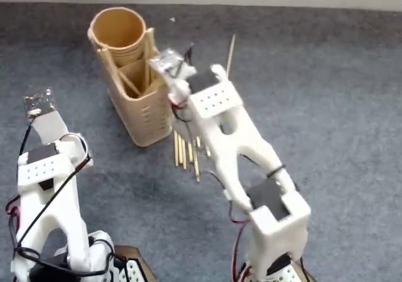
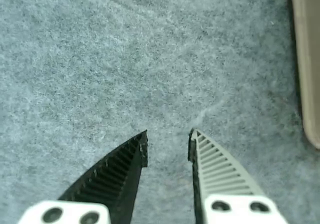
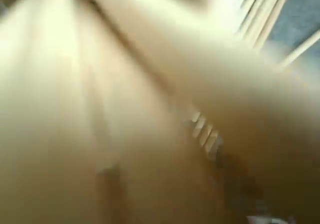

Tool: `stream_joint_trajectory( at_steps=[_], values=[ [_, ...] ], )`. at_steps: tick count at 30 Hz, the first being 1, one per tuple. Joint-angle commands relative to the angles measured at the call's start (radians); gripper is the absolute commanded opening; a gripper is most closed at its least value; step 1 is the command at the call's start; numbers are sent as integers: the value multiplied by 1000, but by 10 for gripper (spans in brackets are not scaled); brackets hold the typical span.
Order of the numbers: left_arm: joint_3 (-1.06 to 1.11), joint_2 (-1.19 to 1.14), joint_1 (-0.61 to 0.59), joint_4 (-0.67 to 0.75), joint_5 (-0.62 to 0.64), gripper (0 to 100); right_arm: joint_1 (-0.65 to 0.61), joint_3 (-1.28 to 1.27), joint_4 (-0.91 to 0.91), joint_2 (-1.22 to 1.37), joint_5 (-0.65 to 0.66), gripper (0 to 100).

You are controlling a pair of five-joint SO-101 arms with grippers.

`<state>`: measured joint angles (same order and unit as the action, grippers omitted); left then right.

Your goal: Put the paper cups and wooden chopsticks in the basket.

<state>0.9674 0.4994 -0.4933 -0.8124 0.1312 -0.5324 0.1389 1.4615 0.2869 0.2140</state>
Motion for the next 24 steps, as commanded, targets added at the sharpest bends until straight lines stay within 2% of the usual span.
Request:
stream_joint_trajectory(
  at_steps=[1, 4, 7, 17, 24],
  values=[
    [-4, 7, 19, 9, -37, 165, 114, -142, -108, -12, 38, 213],
    [-5, 10, 19, 9, -35, 165, 171, -170, -154, -15, 48, 213],
    [-5, 10, 19, 9, -35, 165, 163, -148, -137, -30, 48, 213],
    [-5, 8, 21, 9, -37, 165, -58, 182, -8, -84, 46, 213],
    [-5, 10, 19, 9, -37, 165, -113, 406, 134, -16, 46, 213]
  ],
)
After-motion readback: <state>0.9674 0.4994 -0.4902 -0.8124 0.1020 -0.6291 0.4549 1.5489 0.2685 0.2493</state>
